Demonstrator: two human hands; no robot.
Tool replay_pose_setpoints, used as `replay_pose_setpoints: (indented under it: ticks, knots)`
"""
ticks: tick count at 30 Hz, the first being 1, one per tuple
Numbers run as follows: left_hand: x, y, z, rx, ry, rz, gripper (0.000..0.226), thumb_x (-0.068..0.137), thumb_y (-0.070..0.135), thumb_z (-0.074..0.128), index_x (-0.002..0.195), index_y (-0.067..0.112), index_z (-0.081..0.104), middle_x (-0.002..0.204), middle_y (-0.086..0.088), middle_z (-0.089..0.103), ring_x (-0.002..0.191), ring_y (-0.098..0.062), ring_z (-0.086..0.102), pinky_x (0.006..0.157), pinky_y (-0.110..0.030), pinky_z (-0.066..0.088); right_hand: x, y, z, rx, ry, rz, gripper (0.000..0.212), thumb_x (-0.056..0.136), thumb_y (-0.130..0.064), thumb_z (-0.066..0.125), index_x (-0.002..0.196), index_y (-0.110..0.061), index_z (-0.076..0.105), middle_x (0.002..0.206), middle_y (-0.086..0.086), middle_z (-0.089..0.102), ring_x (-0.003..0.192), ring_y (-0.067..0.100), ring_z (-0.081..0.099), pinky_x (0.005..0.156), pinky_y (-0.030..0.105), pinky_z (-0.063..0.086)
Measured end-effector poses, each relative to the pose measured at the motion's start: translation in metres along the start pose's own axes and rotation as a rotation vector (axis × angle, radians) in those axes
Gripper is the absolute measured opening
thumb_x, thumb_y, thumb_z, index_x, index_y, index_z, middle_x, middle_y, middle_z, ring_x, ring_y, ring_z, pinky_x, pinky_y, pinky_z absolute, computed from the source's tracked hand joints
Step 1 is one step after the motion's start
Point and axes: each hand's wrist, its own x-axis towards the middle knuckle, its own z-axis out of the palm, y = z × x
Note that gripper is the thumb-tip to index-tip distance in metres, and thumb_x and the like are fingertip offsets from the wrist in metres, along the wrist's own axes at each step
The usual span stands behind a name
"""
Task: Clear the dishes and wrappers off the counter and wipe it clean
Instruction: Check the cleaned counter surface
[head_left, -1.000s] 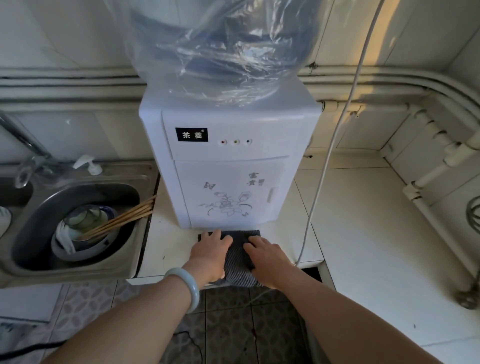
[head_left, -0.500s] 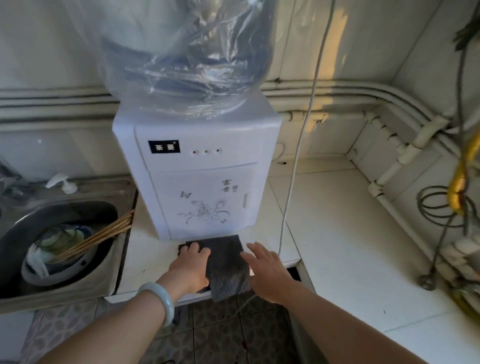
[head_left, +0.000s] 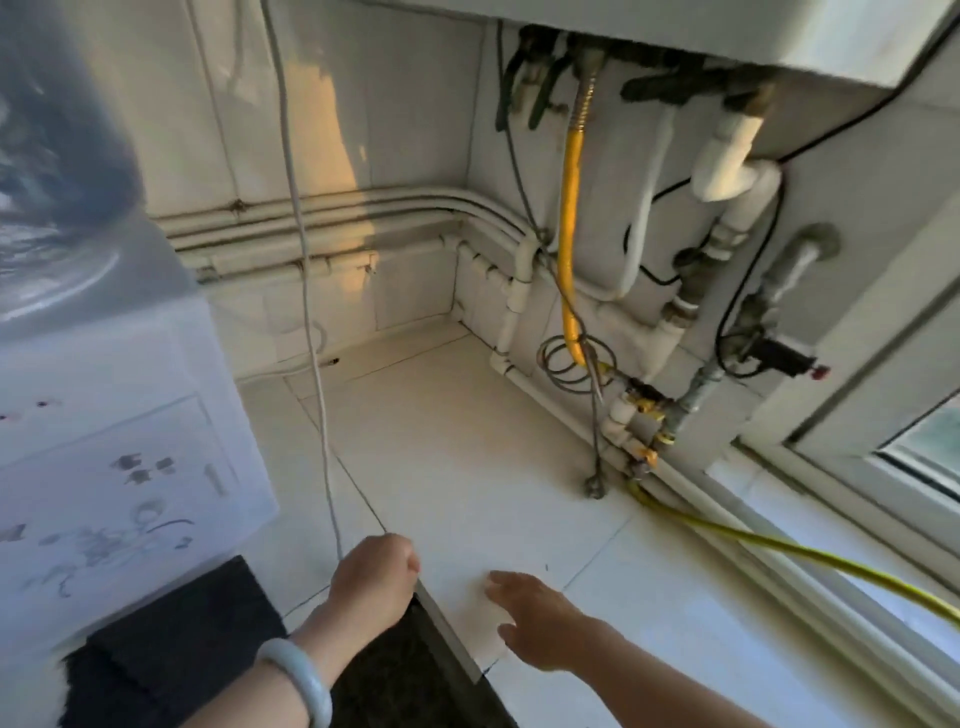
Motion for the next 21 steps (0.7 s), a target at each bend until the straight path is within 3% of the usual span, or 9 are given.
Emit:
replay_pose_setpoints:
  ticks: [3, 5, 7, 9, 11, 14, 18, 21]
  knots:
    - [0.013, 0.024, 0.014, 0.008, -0.055, 0.064, 0.028, 0.094, 0.016, 0.045, 0.082, 0.038, 0.055, 0.09, 0.005, 0.056, 0.079, -0.015, 0.049, 0.078, -0.028, 0.048, -0.013, 0.022, 0.004, 0.059, 0.005, 0.028, 0.05, 0.101, -0.027, 0.042, 0.15, -0.022, 0.033, 0.16, -0.009, 0.018, 0.148, 0.012, 0.013, 0.121, 0.027, 0.011]
    - [0.023, 0.039, 0.024, 0.028, -0.099, 0.089, 0.033, 0.096, 0.017, 0.044, 0.11, 0.04, 0.064, 0.114, 0.003, 0.065, 0.102, -0.019, 0.06, 0.093, -0.028, 0.047, -0.023, 0.036, 0.003, 0.092, 0.003, 0.047, 0.048, 0.101, -0.024, 0.04, 0.149, -0.021, 0.035, 0.16, -0.009, 0.019, 0.148, 0.012, 0.013, 0.121, 0.025, 0.01]
    - [0.031, 0.05, 0.032, 0.034, -0.174, 0.097, 0.041, 0.099, 0.022, 0.043, 0.138, 0.028, 0.052, 0.141, 0.0, 0.054, 0.126, -0.019, 0.053, 0.103, -0.028, 0.043, -0.03, 0.048, 0.004, 0.128, 0.019, 0.076, 0.047, 0.101, -0.022, 0.038, 0.149, -0.022, 0.036, 0.16, -0.009, 0.02, 0.147, 0.012, 0.014, 0.12, 0.025, 0.008]
    - [0.03, 0.067, 0.042, 0.101, -0.277, 0.12, 0.049, 0.099, 0.03, 0.042, 0.147, 0.028, 0.038, 0.15, -0.001, 0.043, 0.131, -0.021, 0.047, 0.106, -0.031, 0.04, -0.04, 0.062, 0.01, 0.181, 0.03, 0.127, 0.047, 0.1, -0.021, 0.039, 0.148, -0.025, 0.038, 0.159, -0.01, 0.022, 0.146, 0.012, 0.018, 0.12, 0.025, 0.011]
    - [0.028, 0.079, 0.05, 0.302, -0.311, 0.154, 0.051, 0.097, 0.036, 0.041, 0.148, 0.03, 0.036, 0.151, -0.001, 0.039, 0.131, -0.024, 0.045, 0.105, -0.036, 0.04, -0.045, 0.072, 0.014, 0.236, 0.048, 0.168, 0.048, 0.099, -0.019, 0.04, 0.146, -0.027, 0.041, 0.158, -0.013, 0.025, 0.145, 0.012, 0.024, 0.119, 0.024, 0.016]
    - [0.028, 0.093, 0.055, 0.524, -0.287, 0.197, 0.039, 0.094, 0.038, 0.041, 0.127, 0.022, 0.053, 0.136, -0.004, 0.047, 0.121, -0.027, 0.05, 0.097, -0.039, 0.041, -0.047, 0.082, 0.02, 0.259, 0.062, 0.171, 0.048, 0.098, -0.018, 0.041, 0.145, -0.028, 0.043, 0.157, -0.014, 0.027, 0.144, 0.011, 0.025, 0.119, 0.025, 0.016]
    - [0.039, 0.099, 0.045, 0.502, -0.35, 0.19, 0.037, 0.089, 0.037, 0.041, 0.115, 0.017, 0.058, 0.125, -0.002, 0.057, 0.113, -0.025, 0.054, 0.092, -0.037, 0.043, -0.048, 0.081, 0.015, 0.343, 0.031, 0.241, 0.048, 0.095, -0.023, 0.044, 0.141, -0.031, 0.047, 0.15, -0.01, 0.041, 0.136, 0.016, 0.04, 0.114, 0.03, 0.031]
    - [0.051, 0.105, 0.042, 0.517, -0.436, 0.189, 0.048, 0.089, 0.046, 0.043, 0.127, 0.02, 0.054, 0.132, -0.001, 0.054, 0.116, -0.023, 0.053, 0.094, -0.034, 0.044, -0.066, 0.086, -0.002, 0.366, 0.141, 0.309, 0.046, 0.097, -0.024, 0.042, 0.143, -0.022, 0.045, 0.148, 0.002, 0.044, 0.136, 0.022, 0.04, 0.113, 0.033, 0.033]
